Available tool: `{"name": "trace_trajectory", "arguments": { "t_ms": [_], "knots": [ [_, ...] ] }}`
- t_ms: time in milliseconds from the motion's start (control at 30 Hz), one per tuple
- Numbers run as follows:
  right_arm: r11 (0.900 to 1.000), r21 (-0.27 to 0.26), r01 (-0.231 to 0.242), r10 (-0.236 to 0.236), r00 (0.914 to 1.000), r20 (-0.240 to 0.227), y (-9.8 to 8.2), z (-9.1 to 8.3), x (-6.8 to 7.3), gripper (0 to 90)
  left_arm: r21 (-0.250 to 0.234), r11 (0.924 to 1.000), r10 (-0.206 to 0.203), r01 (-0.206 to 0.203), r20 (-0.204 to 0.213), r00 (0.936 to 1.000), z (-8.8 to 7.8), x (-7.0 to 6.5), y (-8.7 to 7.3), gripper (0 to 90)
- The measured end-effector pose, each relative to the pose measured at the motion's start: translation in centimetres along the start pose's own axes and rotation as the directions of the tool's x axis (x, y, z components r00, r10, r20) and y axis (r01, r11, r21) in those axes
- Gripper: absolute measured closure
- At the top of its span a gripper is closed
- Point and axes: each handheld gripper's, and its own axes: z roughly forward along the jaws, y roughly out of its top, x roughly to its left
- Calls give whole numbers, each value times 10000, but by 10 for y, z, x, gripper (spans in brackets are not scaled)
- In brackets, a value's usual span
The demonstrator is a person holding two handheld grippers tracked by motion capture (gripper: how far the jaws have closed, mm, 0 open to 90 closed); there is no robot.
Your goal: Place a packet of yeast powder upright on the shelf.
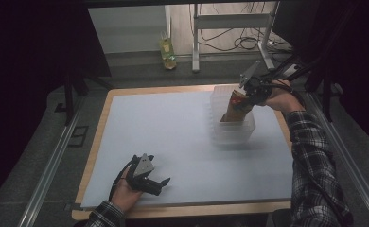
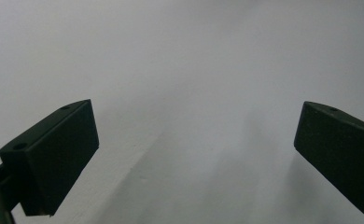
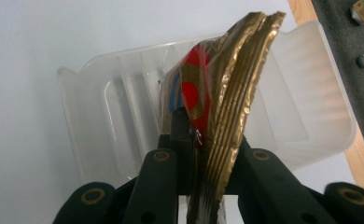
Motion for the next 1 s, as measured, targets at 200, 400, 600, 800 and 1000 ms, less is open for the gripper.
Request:
{"name": "trace_trajectory", "arguments": {
  "t_ms": [200,400,600,800,1000],
  "knots": [
    [9994,-188,-295,295,9996,11,-2,3,0,779,-10,10000,24,-24,-8,10000,0,0,0,1],
    [9968,-449,-656,659,9978,59,-2,2,4,559,-84,10000,-29,29,-10,10000,0,0,1,1],
    [9951,-582,-804,826,9959,375,3,-1,9,392,-114,9999,65,-65,-55,10000,-1,-1,1,1],
    [9908,-766,-1117,1157,9920,497,6,0,13,278,-178,9998,91,-93,-111,9999,-3,-1,1,0],
    [9843,-1287,-1211,1297,9897,606,9,-4,13,175,-182,9998,75,-79,-192,9998,-3,-1,1,0]
  ]
}}
